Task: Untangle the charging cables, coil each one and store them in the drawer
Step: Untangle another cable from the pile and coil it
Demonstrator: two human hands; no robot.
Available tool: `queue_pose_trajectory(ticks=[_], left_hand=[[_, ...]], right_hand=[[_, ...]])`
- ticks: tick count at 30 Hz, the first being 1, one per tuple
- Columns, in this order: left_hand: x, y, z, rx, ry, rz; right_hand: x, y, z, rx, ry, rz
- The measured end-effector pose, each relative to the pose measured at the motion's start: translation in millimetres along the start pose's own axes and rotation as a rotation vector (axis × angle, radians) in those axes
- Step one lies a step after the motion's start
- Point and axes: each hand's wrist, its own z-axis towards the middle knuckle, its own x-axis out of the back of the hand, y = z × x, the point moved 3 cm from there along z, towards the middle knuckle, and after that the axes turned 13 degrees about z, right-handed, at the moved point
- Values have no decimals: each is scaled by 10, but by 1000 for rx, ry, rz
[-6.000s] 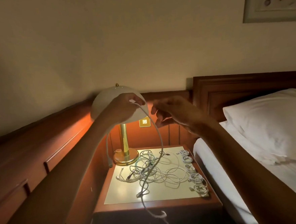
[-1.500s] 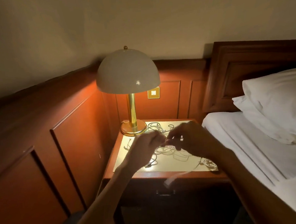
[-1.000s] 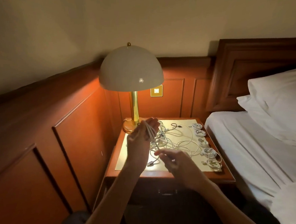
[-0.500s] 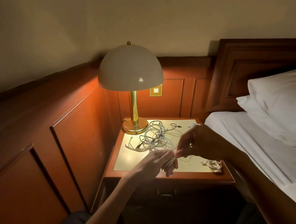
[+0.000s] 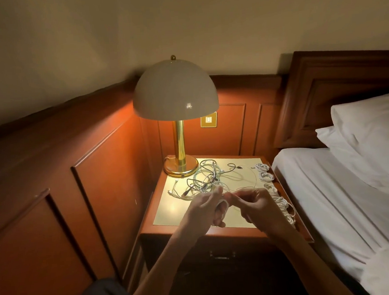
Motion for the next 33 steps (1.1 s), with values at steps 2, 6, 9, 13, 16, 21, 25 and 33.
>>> queue_pose_trajectory(ticks=[2, 6, 9, 13, 16, 21, 25, 33], left_hand=[[-34, -12, -14, 6, 171, 115], [-76, 21, 22, 34, 358, 194], [-68, 34, 103, 139, 311, 94], [-40, 45, 185, 184, 237, 142], [-34, 91, 176, 20, 234, 251], [-24, 79, 117, -169, 6, 387], [19, 157, 15, -394, -111, 522], [-127, 328, -140, -473, -34, 543]], right_hand=[[-18, 64, -16, 36, 53, -45], [-57, 59, -8, 74, 117, -54], [-36, 2, -8, 57, 65, -12], [43, 68, -14, 14, 53, -8], [69, 93, 7, 43, 101, -55], [181, 17, 24, 124, 86, -170], [254, -48, -9, 108, -17, -192], [513, -419, 72, 137, -179, -126]])
